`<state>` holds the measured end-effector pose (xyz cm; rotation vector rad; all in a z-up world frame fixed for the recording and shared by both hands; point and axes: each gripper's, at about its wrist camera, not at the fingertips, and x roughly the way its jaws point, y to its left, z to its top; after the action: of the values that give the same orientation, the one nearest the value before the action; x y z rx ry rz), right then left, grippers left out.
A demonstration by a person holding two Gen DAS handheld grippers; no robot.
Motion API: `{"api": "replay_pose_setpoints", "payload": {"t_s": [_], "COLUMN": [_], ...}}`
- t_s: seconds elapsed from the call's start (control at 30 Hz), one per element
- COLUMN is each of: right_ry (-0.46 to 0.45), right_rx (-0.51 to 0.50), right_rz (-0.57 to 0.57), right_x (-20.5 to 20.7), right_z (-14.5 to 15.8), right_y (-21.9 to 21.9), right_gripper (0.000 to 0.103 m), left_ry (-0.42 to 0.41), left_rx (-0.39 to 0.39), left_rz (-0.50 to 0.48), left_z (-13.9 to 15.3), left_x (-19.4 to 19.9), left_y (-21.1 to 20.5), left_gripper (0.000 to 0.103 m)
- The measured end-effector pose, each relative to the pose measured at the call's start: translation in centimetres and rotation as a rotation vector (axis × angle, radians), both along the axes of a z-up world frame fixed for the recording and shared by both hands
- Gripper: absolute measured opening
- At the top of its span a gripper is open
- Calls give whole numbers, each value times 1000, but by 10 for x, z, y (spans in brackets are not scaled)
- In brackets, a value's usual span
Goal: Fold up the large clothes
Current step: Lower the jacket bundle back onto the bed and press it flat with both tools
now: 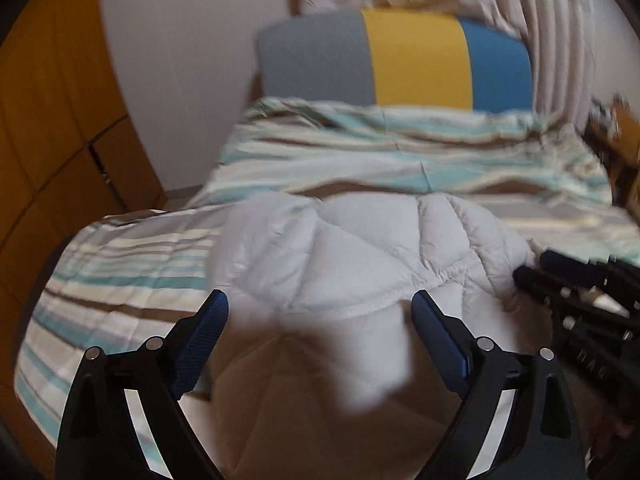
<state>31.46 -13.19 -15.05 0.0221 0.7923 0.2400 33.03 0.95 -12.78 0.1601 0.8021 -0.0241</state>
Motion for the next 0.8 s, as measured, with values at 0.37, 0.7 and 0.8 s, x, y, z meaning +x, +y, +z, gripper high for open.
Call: {"api": "replay_pose_setpoints", "payload": {"t_s": [0.37, 0.7, 0.8], "right_ry": [77, 51, 35], "right_rx": [36, 0, -19], "right_rz": [-49, -78, -72], "right_x": [34, 43, 41], "right_z": [-56, -72, -72], "right_y": [-13, -5, -3], "right_gripper": [32, 32, 32], "left_ry": [103, 84, 91], "left_rx": [-92, -54, -50], "left_rz": [4, 29, 9], "left_z": [-53, -68, -59], "left_x": [41, 45, 35], "left_y": [6, 2, 0], "left_gripper": [92, 95, 95]}}
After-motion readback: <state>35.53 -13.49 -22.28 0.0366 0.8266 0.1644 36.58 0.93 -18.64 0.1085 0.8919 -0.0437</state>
